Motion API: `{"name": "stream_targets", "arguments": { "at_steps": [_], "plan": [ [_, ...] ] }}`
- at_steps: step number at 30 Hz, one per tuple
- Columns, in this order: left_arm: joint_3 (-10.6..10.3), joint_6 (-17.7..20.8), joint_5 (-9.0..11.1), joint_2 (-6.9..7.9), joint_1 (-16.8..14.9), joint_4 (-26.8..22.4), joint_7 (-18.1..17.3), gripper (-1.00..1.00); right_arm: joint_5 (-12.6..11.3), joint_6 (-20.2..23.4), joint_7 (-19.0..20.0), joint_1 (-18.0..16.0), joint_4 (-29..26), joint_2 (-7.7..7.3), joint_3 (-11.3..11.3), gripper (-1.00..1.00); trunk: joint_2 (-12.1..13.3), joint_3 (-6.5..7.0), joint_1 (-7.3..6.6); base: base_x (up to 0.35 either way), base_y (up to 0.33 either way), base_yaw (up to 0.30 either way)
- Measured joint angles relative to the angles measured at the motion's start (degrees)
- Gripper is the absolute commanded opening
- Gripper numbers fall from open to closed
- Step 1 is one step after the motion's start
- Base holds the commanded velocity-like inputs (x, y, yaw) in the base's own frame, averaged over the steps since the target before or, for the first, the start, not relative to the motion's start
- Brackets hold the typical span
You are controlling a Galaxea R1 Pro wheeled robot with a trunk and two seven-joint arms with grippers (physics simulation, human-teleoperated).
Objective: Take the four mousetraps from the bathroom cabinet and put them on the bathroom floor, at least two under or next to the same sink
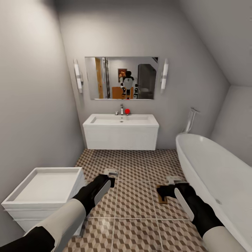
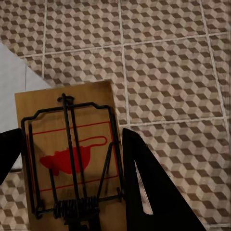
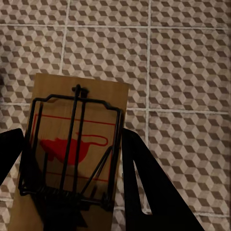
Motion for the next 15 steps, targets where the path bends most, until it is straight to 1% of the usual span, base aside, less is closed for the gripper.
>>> {"name": "stream_targets", "arguments": {
  "at_steps": [4,10,12,15],
  "plan": [
    [0.00,0.06,0.05,0.01,0.00,-0.08,0.03,-1.00,-0.02,0.02,0.03,0.00,-0.03,0.02,0.18,-1.00,0.00,-0.01,0.00,0.000,-0.150,-0.096],
    [0.01,0.10,0.09,0.02,0.01,-0.11,0.00,-1.00,0.09,0.01,0.02,0.00,-0.02,0.02,0.40,-1.00,-0.01,-0.02,0.00,0.021,-0.043,-0.025],
    [0.00,0.10,0.11,0.06,0.01,-0.08,-0.06,-1.00,0.11,0.01,0.02,0.00,-0.03,0.02,0.41,-1.00,0.00,-0.02,-0.01,0.158,-0.012,-0.007],
    [0.01,0.11,0.30,0.18,0.01,-0.03,-0.21,-1.00,0.13,0.01,0.02,0.00,-0.03,0.02,0.43,-1.00,-0.01,-0.02,-0.02,0.247,-0.013,-0.004]
  ]
}}
